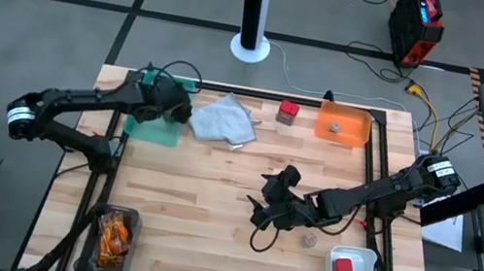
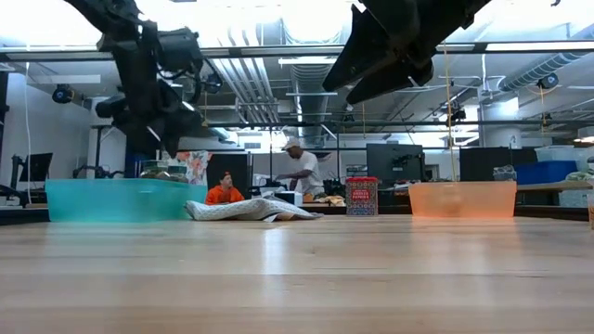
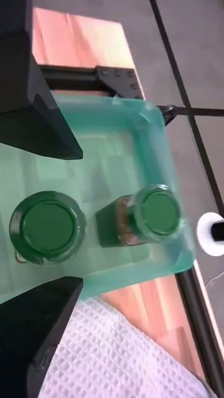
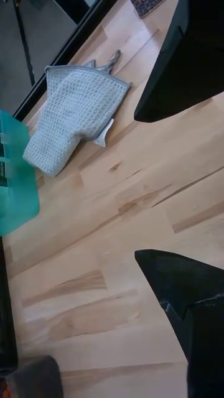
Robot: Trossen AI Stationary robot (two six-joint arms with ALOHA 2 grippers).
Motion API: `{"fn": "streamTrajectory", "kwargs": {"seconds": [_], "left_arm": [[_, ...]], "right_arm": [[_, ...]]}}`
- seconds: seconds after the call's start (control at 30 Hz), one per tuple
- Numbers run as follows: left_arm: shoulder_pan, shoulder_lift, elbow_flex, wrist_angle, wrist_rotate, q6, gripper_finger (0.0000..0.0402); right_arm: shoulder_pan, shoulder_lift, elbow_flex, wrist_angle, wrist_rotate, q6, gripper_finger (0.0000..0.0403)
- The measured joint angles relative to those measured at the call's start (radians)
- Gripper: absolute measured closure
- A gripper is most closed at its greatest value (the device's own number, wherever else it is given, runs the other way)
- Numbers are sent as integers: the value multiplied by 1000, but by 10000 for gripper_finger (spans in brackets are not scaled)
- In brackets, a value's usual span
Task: Sort spices by type
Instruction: Put the brown seasoning bottle into the orange bin
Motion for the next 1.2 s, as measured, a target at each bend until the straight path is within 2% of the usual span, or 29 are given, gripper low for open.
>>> {"fn": "streamTrajectory", "kwargs": {"seconds": [0.13, 0.27, 0.5, 0.77, 0.87, 1.07, 1.2], "left_arm": [[-11, 0, 73, -73, -1, 15, 96], [-84, -4, 151, -152, -4, 21, 96], [-382, -14, 232, -122, -66, 115, 96], [-764, -12, 196, -37, -84, 146, 96], [-880, -11, 165, -19, -143, 108, 96], [-1044, -11, 132, -18, -302, 69, 96], [-1098, -10, 118, -20, -352, 69, 96]], "right_arm": [[0, -1, 0, 0, 0, 0, 62], [-4, -2, 0, 0, 0, -11, 62], [-41, -9, 0, 0, 0, -8, 62], [-82, -9, 0, 0, -2, 159, 62], [-98, -9, 0, 0, -3, 218, 62], [-117, -12, 51, -78, -34, 295, 62], [-115, -13, 94, -200, -60, 371, 62]]}}
